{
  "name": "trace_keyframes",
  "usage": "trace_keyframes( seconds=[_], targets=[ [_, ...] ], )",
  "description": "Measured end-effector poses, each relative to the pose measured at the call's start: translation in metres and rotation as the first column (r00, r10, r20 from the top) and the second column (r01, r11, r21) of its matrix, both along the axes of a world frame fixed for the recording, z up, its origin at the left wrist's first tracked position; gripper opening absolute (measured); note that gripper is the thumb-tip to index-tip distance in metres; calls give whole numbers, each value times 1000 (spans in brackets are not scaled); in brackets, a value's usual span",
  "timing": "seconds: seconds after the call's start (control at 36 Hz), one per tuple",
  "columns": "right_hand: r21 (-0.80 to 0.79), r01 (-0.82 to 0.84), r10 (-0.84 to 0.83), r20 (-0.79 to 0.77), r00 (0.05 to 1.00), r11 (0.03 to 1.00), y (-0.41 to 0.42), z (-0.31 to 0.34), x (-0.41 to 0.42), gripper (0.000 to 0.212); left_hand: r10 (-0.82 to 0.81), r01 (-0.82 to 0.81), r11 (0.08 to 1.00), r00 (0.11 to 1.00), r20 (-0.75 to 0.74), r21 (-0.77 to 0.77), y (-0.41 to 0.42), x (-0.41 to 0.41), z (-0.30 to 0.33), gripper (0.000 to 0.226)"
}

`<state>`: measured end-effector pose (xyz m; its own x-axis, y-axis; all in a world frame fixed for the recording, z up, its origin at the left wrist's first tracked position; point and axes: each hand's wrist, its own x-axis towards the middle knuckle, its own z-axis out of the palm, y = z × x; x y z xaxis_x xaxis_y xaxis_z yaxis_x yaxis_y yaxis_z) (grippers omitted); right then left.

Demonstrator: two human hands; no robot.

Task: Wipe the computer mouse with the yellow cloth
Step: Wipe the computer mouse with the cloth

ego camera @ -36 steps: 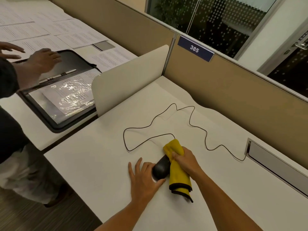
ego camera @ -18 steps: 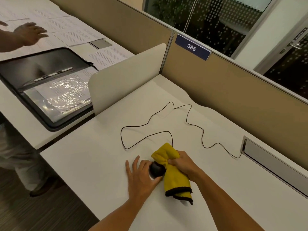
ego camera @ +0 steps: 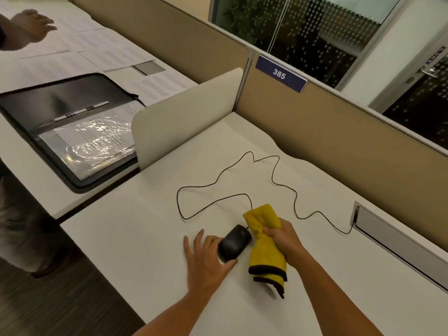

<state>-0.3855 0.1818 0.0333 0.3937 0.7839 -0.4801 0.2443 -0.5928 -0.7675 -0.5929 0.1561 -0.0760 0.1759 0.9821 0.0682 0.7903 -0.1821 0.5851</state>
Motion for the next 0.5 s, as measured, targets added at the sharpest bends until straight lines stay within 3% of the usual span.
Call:
trace_keyframes(
  seconds=[0.17, 0.36, 0.5],
  targets=[
    [-38, -78, 84, 180, 980, 996, -3, -17, -29, 36, 9, -10, 1000, 1000, 16, 7, 1, 1, -1, 61],
    [84, -243, 212, 272, 939, 966, -25, -15, -42, 30, 27, -28, 999, 999, 27, 30, 1, 2, 0, 59],
    [58, -449, 402, 357, 843, 892, -38, -17, -42, 57, 29, -29, 999, 1000, 12, 17, 2, 1, 0, 55]
  ],
)
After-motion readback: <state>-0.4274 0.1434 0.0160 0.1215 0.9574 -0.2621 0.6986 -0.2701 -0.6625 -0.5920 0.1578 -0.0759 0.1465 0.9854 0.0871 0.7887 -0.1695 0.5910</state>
